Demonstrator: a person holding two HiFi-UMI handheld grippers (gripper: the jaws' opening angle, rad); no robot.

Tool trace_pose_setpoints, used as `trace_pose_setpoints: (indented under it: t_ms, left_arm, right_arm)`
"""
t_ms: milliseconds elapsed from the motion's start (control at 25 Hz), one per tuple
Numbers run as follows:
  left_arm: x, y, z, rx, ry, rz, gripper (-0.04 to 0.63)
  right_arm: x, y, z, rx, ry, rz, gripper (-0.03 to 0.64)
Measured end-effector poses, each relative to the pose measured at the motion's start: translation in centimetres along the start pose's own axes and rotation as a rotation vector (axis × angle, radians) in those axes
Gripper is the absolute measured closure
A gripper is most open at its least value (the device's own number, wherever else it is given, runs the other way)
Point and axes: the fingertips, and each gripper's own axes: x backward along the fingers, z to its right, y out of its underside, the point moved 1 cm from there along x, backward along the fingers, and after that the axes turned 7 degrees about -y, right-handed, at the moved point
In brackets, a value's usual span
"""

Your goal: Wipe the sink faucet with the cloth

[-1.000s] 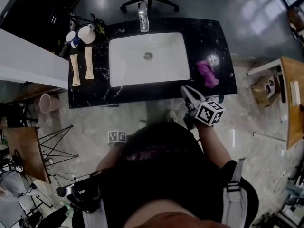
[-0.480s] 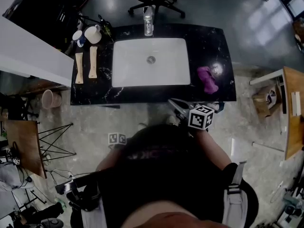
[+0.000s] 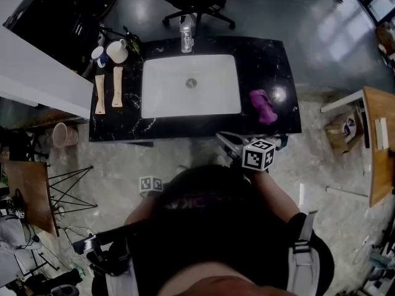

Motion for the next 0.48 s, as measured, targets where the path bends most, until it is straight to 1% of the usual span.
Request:
trace_pose_setpoints:
  t_ms: [200, 480]
  left_arm:
    - [-0.1, -0.18, 0.21, 0.016, 0.006, 0.012, 0.603]
    - [0.09, -0.44, 0.07, 0.019, -0.004, 0.019, 0.603]
  right_arm:
    - [0.41, -0.3, -0.06, 0.012, -0.003, 0.006, 0.606]
    - [0.11, -0.36, -0.25, 0.014, -0.014, 0.001, 0.606]
